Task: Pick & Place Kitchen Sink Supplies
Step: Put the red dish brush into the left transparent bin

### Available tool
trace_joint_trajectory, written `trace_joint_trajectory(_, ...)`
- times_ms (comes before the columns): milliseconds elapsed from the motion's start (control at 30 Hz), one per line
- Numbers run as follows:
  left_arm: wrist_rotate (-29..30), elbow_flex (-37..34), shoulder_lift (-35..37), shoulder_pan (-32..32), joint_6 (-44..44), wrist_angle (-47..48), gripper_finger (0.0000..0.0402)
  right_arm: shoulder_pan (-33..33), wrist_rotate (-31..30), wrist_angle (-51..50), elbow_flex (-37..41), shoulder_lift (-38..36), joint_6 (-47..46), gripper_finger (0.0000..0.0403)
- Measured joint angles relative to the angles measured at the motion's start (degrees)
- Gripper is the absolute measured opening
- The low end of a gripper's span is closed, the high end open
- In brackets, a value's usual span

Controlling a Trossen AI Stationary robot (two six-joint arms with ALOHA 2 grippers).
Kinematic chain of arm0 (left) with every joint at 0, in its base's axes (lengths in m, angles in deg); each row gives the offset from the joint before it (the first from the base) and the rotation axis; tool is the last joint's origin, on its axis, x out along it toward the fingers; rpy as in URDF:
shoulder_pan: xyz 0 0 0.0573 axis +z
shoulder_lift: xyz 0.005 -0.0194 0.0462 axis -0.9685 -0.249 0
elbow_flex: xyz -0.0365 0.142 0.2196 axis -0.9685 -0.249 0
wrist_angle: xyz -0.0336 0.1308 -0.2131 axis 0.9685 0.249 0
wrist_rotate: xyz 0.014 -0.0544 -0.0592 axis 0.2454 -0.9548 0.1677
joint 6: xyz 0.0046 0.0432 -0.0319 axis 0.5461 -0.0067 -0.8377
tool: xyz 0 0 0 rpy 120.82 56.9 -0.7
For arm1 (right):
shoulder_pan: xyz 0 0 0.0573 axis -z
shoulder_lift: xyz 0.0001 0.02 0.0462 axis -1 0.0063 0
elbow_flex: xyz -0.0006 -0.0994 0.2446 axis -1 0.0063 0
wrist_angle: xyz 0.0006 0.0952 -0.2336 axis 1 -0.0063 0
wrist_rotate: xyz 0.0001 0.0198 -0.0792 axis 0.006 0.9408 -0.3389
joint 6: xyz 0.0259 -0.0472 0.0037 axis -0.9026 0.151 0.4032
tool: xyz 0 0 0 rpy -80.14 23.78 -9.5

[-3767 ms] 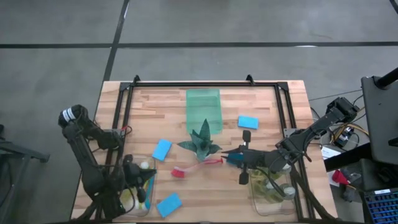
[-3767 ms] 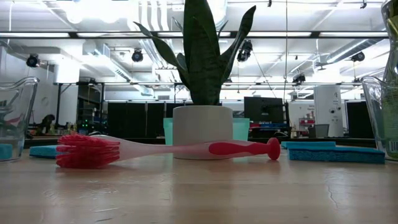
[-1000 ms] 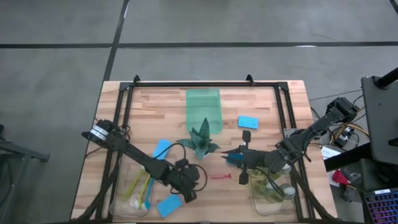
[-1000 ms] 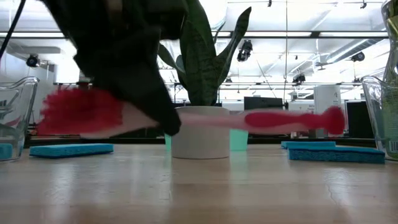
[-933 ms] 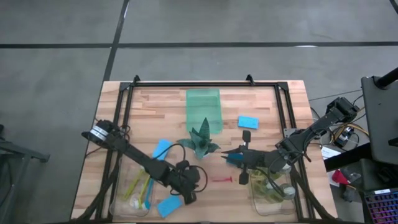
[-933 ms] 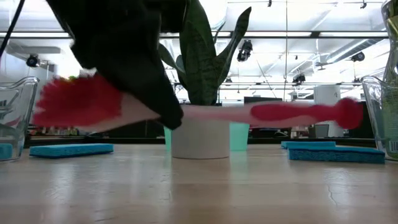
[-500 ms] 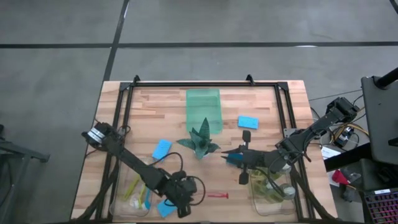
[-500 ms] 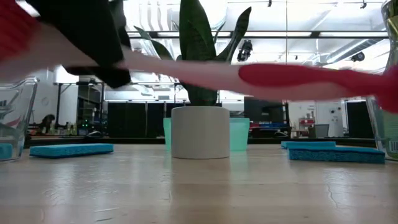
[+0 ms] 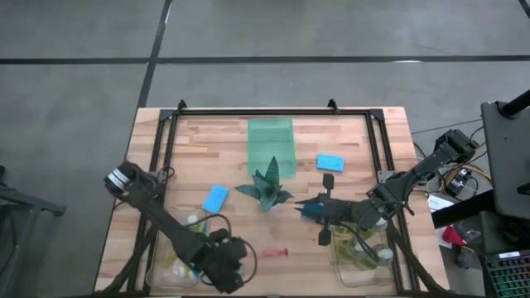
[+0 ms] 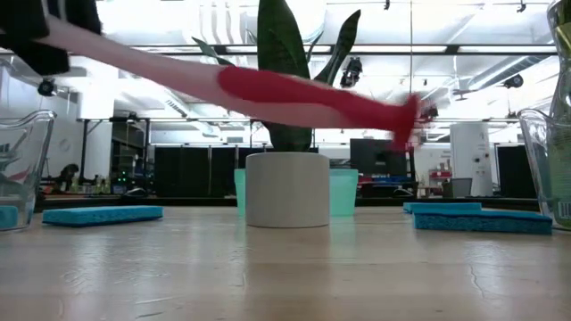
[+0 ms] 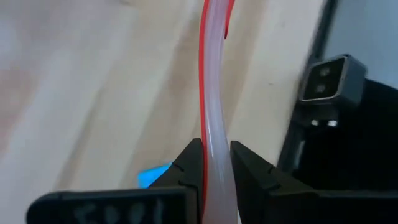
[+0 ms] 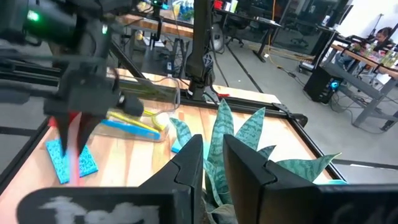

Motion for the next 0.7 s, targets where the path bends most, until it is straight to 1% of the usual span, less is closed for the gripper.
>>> trace_joint_trajectory(133, 6.3, 0.0, 2.9, -2.7, -6.4, 7.9, 0.0053, 0.0, 0.0, 0.1, 0.0, 0.0, 0.9, 0.0061)
trace_joint_trajectory(267, 13.9, 0.0, 6.9, -6.2, -14.5, 14.5, 0.0051, 0.0, -0.1, 0.2, 0.0, 0.0, 2.1, 0.0056)
trace_joint_trajectory(367, 16.9, 0.0, 9.6, -9.2, -21.7, 19.6, 0.0054, 0.0, -0.2, 0.2, 0.0, 0.0, 2.4, 0.0052)
trace_joint_trajectory(433, 20.1, 0.0, 11.0, -11.7, -26.9, 23.1, 0.0056, 0.0, -0.2, 0.3, 0.0, 0.0, 2.7, 0.0052)
trace_joint_trajectory(533, 21.3, 0.0, 12.4, -15.3, -33.7, 29.1, 0.0054, 0.0, -0.2, 0.3, 0.0, 0.0, 2.7, 0.0055)
trace_joint_trajectory(700, 20.3, -0.1, 12.8, -21.3, -47.9, 39.3, 0.0053, 0.0, -0.2, 0.3, 0.0, 0.0, 2.6, 0.0056)
